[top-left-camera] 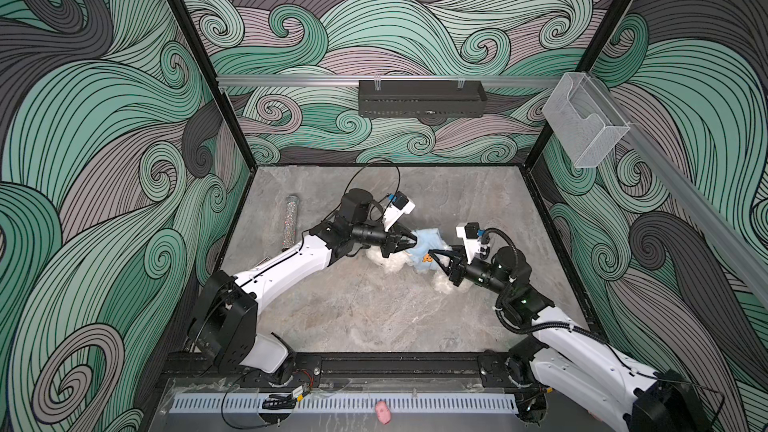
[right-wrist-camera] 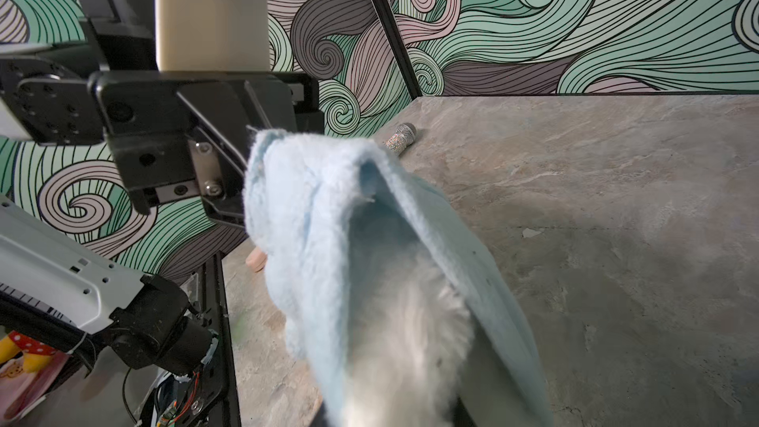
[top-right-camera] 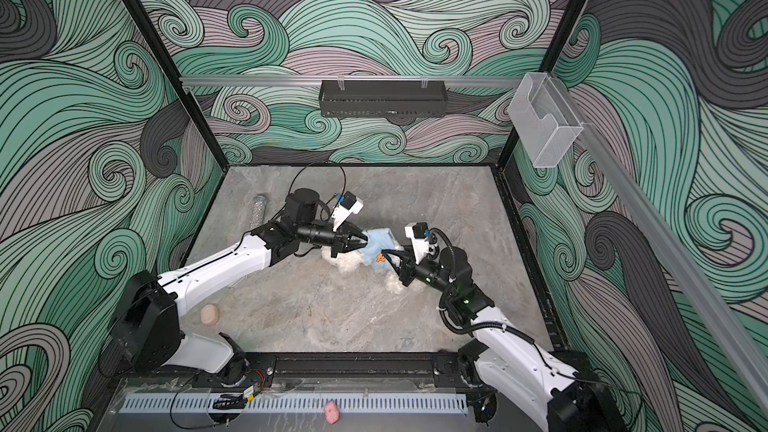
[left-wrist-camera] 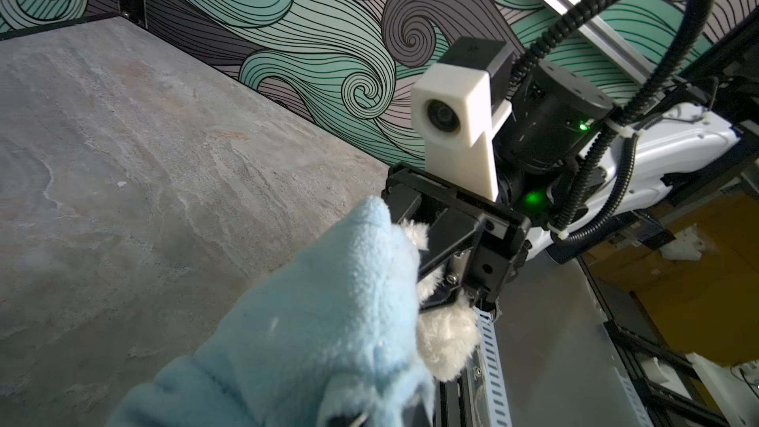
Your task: Dress the teddy bear
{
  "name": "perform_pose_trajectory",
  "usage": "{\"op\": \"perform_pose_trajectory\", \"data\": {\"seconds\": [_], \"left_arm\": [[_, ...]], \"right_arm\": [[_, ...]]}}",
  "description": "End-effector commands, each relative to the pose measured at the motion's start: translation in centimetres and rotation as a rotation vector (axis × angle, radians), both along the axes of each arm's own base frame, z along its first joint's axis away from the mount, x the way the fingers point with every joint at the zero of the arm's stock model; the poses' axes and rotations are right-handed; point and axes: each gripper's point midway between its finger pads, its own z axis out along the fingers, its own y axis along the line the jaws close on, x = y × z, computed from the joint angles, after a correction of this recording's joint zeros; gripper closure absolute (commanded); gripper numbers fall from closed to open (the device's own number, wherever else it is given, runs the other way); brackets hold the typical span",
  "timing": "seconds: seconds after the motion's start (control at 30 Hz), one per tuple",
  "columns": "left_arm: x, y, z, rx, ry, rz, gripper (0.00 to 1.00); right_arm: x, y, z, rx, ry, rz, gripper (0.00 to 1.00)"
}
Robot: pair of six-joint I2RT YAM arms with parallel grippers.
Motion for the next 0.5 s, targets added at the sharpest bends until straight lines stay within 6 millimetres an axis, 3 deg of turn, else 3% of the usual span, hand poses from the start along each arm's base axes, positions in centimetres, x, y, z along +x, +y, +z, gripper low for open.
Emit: {"op": "perform_pose_trajectory", "data": {"seconds": [0.0,0.17,0.47], "left_arm": [[3.7,2.0,0.0,-0.033,0.058,0.209,1.0],[3.5,3.3,0.6,-0.101,0.086,0.238,1.0],[-2.5,2.9,1.0,-0.117,-0.013,-0.12,1.0]], "right_arm": [[2.1,-2.1,3.2,0.139,-0.036,-0.168,1.0],[2.9,-3.6,3.1,0.194,0.024,-0.274,1.0],[3.6,-3.0,2.6,0.253,0.146,-0.269,1.0]]}}
